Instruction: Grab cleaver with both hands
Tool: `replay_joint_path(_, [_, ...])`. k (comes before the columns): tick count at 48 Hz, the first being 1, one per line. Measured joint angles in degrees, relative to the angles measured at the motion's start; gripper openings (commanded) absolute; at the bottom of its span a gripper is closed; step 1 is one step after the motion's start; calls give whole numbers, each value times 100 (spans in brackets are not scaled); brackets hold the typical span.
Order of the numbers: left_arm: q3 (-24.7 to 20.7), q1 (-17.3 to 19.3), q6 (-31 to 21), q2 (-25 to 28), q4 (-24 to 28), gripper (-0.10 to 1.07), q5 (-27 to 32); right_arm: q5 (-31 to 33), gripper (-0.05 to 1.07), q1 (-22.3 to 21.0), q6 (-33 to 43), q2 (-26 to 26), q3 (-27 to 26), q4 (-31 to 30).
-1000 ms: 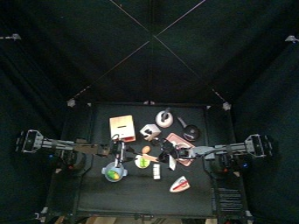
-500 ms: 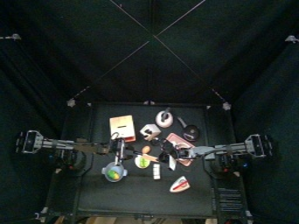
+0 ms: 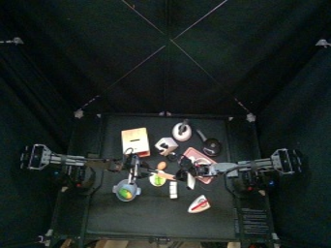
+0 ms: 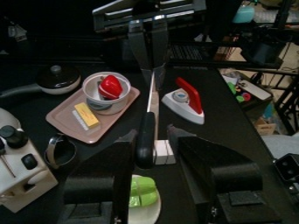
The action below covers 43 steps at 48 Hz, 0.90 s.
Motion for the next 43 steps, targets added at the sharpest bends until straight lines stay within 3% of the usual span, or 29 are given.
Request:
replay_joint_path(12, [0,0,-9,105,0,69,-97,0,31,0,-9,0,18,0])
replay_joint_path(30, [26,0,0,114,0,47,-316,9,31,0,-9,0,35,0])
replay_joint_path(43, [79,0,9,132,0,45,-466,35,31,0,-9,0,35,-9])
